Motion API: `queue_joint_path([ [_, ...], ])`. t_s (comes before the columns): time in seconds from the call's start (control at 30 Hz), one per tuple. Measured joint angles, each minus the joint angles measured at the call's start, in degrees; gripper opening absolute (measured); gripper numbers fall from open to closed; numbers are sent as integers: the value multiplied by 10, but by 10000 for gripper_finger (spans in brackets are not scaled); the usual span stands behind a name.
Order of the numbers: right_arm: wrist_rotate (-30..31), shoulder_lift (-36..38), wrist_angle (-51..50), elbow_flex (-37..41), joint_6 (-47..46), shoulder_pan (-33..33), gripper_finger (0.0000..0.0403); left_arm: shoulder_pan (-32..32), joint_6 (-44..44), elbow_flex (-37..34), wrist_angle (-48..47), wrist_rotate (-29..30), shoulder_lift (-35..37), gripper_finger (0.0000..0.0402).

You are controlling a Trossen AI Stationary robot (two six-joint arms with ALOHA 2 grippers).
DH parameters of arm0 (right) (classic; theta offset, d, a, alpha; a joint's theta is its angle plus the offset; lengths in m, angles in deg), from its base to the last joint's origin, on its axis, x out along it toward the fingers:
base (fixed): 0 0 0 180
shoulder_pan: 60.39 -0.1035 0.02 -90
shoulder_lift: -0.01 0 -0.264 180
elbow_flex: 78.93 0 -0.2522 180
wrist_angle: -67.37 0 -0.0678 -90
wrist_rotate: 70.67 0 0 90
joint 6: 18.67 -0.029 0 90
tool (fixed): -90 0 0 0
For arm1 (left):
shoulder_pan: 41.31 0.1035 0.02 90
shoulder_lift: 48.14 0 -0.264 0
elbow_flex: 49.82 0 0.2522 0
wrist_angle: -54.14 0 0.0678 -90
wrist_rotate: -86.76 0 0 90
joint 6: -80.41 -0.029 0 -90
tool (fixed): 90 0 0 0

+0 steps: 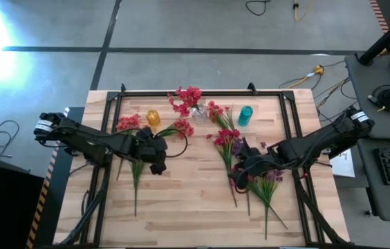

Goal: Sort flowers into vase by color
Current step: Put the purple flowers into the blue vase

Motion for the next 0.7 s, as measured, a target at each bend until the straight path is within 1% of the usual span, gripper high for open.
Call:
queue_joint_path([
  [0.07,-5,-7,2,0,-27,0,272,0,2,-2,0,0,0,262],
  [0.17,-13,-27,-1,-2,-42,1,265,0,3,-2,1,0,0,262],
  [0.3,-20,-58,-43,-27,-56,1,258,0,0,-2,0,0,0,262],
  [0.53,-15,-102,-187,-97,-61,1,256,0,-1,-2,-1,0,0,262],
  [0.63,-16,-110,-253,-111,-62,1,254,0,-1,-2,-1,0,0,262],
  [0.7,-27,-110,-299,-111,-75,1,253,0,-1,-2,-1,0,0,262],
])
